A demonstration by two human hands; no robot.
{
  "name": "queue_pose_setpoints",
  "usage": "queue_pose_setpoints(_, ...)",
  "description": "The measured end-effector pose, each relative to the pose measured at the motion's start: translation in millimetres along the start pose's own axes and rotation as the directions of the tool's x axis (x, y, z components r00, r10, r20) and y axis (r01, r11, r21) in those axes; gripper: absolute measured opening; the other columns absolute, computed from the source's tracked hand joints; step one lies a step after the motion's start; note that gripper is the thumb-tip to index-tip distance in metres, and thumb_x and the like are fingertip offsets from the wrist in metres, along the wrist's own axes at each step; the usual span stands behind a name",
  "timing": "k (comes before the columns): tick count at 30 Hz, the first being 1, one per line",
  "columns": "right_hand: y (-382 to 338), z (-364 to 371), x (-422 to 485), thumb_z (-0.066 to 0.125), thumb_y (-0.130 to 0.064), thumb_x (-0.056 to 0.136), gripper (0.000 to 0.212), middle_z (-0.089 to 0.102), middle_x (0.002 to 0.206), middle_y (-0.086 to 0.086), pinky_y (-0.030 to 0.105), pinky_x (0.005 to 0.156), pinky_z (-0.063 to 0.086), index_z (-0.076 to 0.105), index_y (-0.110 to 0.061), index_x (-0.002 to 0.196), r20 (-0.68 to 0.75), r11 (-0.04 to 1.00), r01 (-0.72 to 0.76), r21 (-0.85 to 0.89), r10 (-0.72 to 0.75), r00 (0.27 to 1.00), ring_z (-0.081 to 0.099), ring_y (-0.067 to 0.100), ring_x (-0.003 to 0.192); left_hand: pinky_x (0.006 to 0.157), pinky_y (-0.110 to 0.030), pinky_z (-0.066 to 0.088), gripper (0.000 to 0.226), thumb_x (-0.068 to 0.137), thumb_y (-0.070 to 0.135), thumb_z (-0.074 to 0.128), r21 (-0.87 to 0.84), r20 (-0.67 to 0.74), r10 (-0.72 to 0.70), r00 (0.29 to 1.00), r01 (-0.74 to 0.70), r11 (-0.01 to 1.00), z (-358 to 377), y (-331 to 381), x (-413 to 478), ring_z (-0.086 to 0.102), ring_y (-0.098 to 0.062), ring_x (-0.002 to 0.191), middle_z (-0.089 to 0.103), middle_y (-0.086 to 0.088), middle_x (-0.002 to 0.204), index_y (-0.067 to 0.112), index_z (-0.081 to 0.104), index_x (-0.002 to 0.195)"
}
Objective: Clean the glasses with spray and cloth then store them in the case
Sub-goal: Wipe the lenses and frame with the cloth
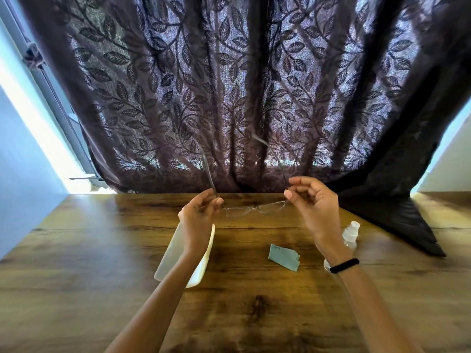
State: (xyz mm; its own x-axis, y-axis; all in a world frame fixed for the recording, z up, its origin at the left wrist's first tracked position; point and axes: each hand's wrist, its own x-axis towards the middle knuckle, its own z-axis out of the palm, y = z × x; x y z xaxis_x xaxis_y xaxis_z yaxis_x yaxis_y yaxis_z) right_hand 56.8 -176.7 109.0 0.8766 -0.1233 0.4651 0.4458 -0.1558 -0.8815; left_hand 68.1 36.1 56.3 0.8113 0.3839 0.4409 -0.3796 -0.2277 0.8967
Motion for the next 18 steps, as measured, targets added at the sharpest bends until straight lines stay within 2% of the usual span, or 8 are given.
queue_pose_setpoints(2,-4.4,2.4,1.0,0.071,-0.005,0.076,0.026,0.069,0.078,-0.001,0.013,0.065,0.05,0.06,-0.019,0.095,-0.069,0.999,0.018,-0.028,-0.019,0.997,0.063,0.006,0.072,0.071,-0.023,0.057,0.027,0.079,0.003,0.07,0.005,-0.043,-0.018,0.999,0.018,1.0,1.6,-1.3,-1.0,0.068,-0.002,0.074,0.071,0.001,0.082,0.006,0.066,0.106)
queue_pose_setpoints(4,-8.3,4.5,1.8,0.074,-0.008,0.074,0.031,0.07,0.074,-0.003,0.015,0.062,0.049,0.056,-0.021,0.095,-0.08,0.998,0.013,-0.055,-0.017,0.997,0.065,0.007,0.069,0.072,-0.029,0.057,0.028,0.078,0.005,0.071,0.027,-0.085,-0.002,0.996,0.005,1.0,2.8,-1.2,-2.6,0.068,-0.007,0.077,0.071,0.003,0.083,0.007,0.065,0.106)
queue_pose_setpoints(6,-10.0,6.9,2.2,0.077,-0.01,0.071,0.036,0.069,0.071,-0.007,0.013,0.061,0.047,0.052,-0.021,0.096,-0.045,0.993,0.011,-0.117,-0.017,0.999,0.064,0.004,0.065,0.072,-0.031,0.056,0.026,0.078,0.007,0.071,0.08,-0.064,0.081,0.995,-0.076,0.994,6.0,1.9,-3.6,0.068,-0.014,0.079,0.071,-0.001,0.085,0.011,0.066,0.103)
queue_pose_setpoints(9,-10.2,11.1,0.1,0.078,-0.013,0.069,0.042,0.067,0.065,-0.014,0.01,0.063,0.042,0.046,-0.022,0.094,-0.019,0.963,0.027,-0.267,-0.033,0.999,0.061,-0.001,0.063,0.072,-0.026,0.055,0.024,0.078,0.009,0.071,0.122,0.062,0.283,0.957,-0.289,0.95,14.0,16.8,-4.8,0.066,-0.007,0.079,0.069,0.003,0.086,0.015,0.068,0.101)
queue_pose_setpoints(11,-10.2,13.8,-3.0,0.079,-0.014,0.069,0.043,0.065,0.063,-0.016,0.011,0.061,0.042,0.044,-0.022,0.093,-0.013,0.95,0.026,-0.31,-0.032,0.999,0.061,0.001,0.064,0.078,-0.019,0.052,0.024,0.081,0.007,0.069,0.175,0.185,0.487,0.854,-0.516,0.839,20.4,28.2,-5.9,0.063,-0.005,0.086,0.068,-0.001,0.092,0.01,0.067,0.104)
queue_pose_setpoints(13,-10.7,16.5,-6.2,0.08,-0.015,0.068,0.045,0.064,0.062,-0.017,0.016,0.062,0.046,0.043,-0.022,0.093,-0.003,0.941,0.016,-0.338,-0.018,1.0,0.062,0.003,0.064,0.082,-0.022,0.05,0.025,0.083,0.005,0.065,0.251,0.317,0.632,0.707,-0.705,0.663,27.0,38.7,-6.6,0.058,-0.012,0.097,0.066,-0.006,0.101,0.007,0.066,0.108)
queue_pose_setpoints(16,-12.0,20.0,-9.4,0.078,-0.011,0.069,0.046,0.064,0.064,-0.013,0.021,0.063,0.05,0.041,-0.018,0.094,0.027,0.919,0.041,-0.392,-0.033,0.999,0.062,0.002,0.063,0.073,-0.029,0.054,0.025,0.086,0.011,0.053,0.295,0.512,0.669,0.538,-0.842,0.451,31.6,53.4,-6.2,0.05,-0.02,0.106,0.066,-0.004,0.105,0.008,0.066,0.107)
queue_pose_setpoints(18,-12.6,20.6,-10.8,0.075,-0.006,0.071,0.043,0.066,0.067,-0.006,0.027,0.064,0.051,0.04,-0.015,0.096,0.038,0.908,0.058,-0.414,-0.046,0.998,0.063,0.008,0.064,0.066,-0.033,0.056,0.029,0.085,0.011,0.048,0.265,0.612,0.618,0.493,-0.865,0.427,30.3,58.4,-4.1,0.051,-0.02,0.106,0.068,-0.003,0.102,0.009,0.066,0.109)
